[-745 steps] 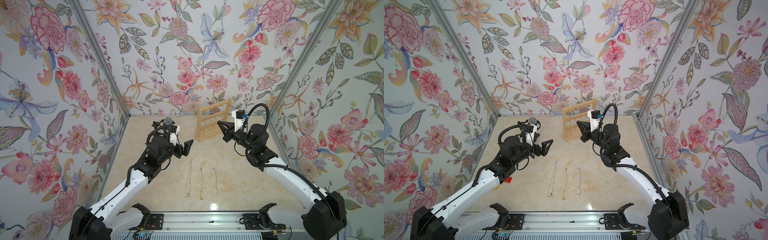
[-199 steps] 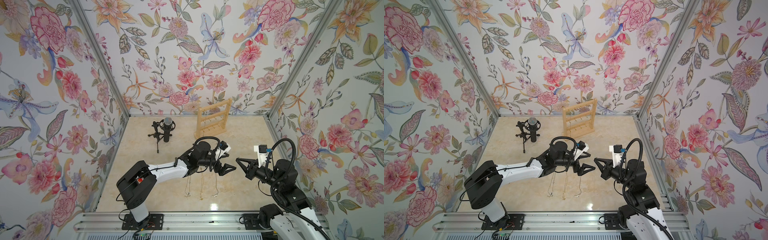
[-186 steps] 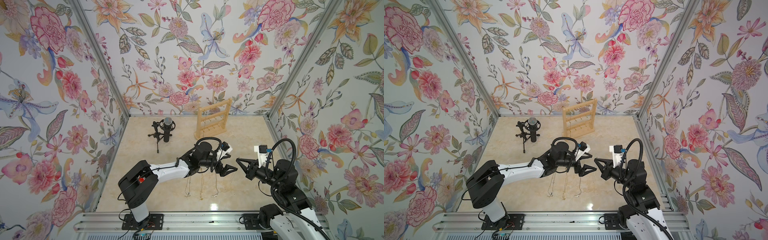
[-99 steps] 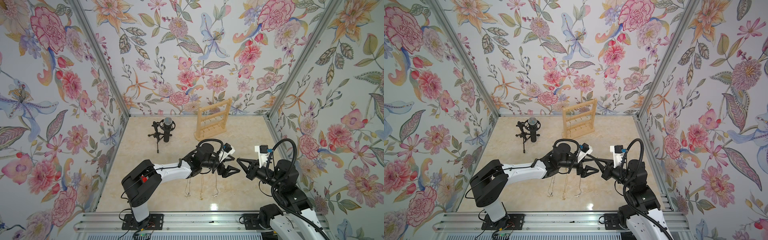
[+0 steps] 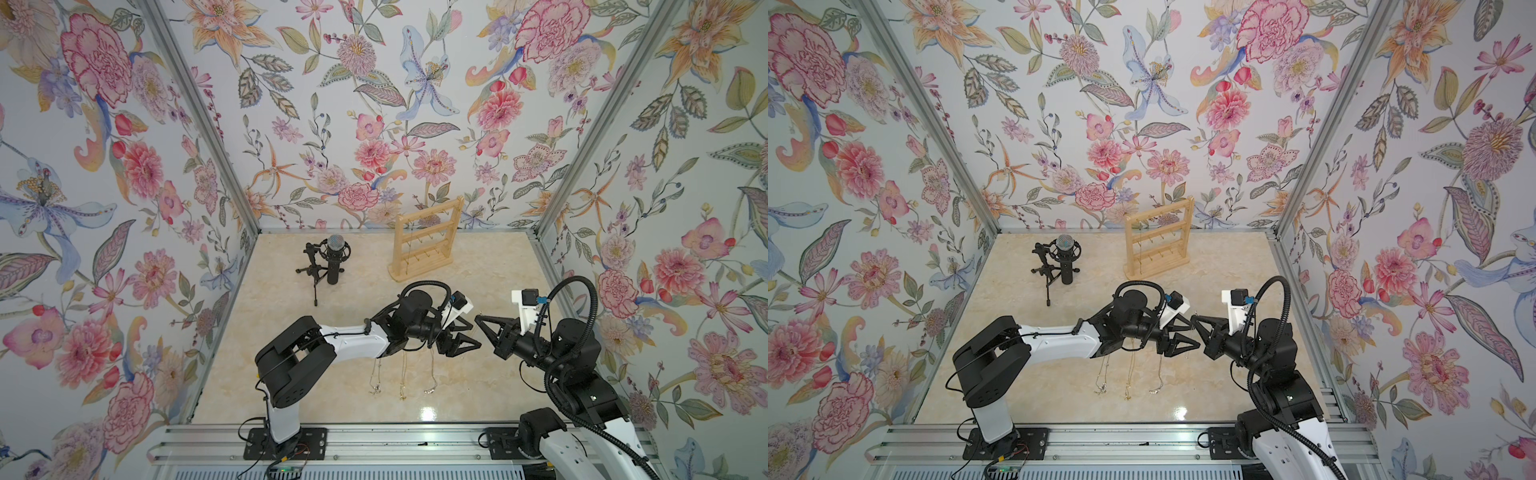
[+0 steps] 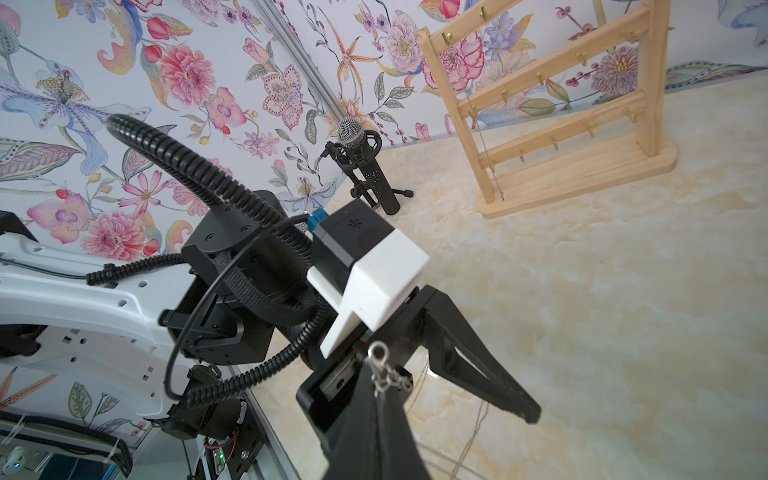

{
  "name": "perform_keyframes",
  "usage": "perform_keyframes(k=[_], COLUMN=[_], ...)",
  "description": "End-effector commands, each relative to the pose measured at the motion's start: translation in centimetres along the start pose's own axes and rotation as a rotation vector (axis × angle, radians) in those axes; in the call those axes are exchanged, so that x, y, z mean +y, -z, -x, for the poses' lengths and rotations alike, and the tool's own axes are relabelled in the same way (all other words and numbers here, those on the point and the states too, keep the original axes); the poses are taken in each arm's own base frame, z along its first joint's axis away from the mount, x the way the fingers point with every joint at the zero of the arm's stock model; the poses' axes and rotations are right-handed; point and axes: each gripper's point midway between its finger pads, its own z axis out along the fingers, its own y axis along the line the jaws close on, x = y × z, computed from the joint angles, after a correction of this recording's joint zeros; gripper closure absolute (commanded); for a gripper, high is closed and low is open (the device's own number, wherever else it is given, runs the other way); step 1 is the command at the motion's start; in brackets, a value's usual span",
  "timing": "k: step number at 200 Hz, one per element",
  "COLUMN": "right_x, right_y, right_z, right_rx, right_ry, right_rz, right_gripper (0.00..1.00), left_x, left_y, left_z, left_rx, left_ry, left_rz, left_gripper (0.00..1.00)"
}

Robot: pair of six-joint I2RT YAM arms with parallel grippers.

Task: Take the necklace off the jewelry display stand
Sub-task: Place the necklace at the center of the board.

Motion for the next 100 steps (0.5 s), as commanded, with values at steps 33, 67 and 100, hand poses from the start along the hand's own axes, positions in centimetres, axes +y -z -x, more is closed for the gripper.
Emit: perform_keyframes(k=[33,67,100], right_x=[1.1,1.0,1.2], right_y=[0.5,0.5,0.7], right_z=[1.5,1.6,1.8], right_rx=[-0.030,-0.033,-0.040], right_ry=[0.020,0.022,0.025], right_rz=[0.019,0.016,0.017], right_gripper=[1.00,1.00,1.00], left_x=[-0.9,-0.8,-0.4], left_y=[-0.8,-1.3,-1.6], left_z=[-1.2,-2.2,-3.1], left_rx=[-0.021,-0.008,-0.005], left_ry=[0.040,0.054,0.075], left_rz=[-0.062,-0.064,-0.063], left_gripper=[0.40,0.45,0.48])
